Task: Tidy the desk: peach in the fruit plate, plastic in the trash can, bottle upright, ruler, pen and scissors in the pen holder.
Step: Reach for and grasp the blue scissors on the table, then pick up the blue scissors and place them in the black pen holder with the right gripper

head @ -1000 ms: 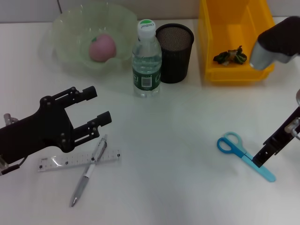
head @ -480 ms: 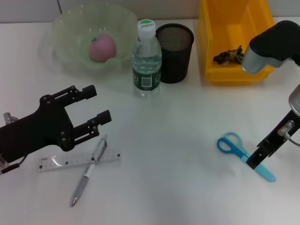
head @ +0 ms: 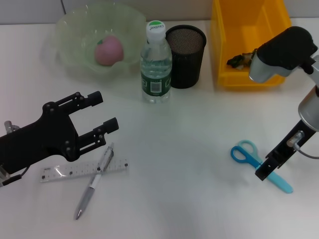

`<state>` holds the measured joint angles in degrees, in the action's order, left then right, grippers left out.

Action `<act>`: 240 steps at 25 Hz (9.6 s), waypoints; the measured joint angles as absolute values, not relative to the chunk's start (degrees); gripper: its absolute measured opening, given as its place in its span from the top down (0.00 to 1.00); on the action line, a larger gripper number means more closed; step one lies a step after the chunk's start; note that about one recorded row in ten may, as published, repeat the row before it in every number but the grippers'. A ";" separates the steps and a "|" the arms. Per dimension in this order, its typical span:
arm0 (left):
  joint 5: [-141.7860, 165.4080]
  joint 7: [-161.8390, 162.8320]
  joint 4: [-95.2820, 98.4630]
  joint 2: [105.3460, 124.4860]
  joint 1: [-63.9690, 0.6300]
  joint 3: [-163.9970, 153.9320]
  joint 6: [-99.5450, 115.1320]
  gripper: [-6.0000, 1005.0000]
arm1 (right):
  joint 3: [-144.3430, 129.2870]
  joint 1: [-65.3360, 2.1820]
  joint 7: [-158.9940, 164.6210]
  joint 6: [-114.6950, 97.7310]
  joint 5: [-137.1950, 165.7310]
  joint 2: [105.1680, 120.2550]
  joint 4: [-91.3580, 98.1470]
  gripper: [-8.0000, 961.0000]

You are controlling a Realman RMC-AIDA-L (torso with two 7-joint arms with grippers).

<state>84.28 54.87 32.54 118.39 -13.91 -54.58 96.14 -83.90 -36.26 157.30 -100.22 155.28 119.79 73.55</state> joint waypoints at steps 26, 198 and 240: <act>84.21 53.99 32.08 118.39 -13.92 -54.58 96.46 0.33 | -87.05 -37.07 159.32 -97.49 154.90 119.79 72.16 0.19; 84.11 52.64 32.00 118.39 -13.35 -52.09 96.77 0.33 | -72.42 -24.84 134.48 -79.14 122.43 119.88 86.33 0.75; 83.24 53.13 28.95 118.47 -16.38 -47.81 96.01 0.33 | -81.80 -25.09 78.79 -43.51 74.76 119.52 58.96 0.75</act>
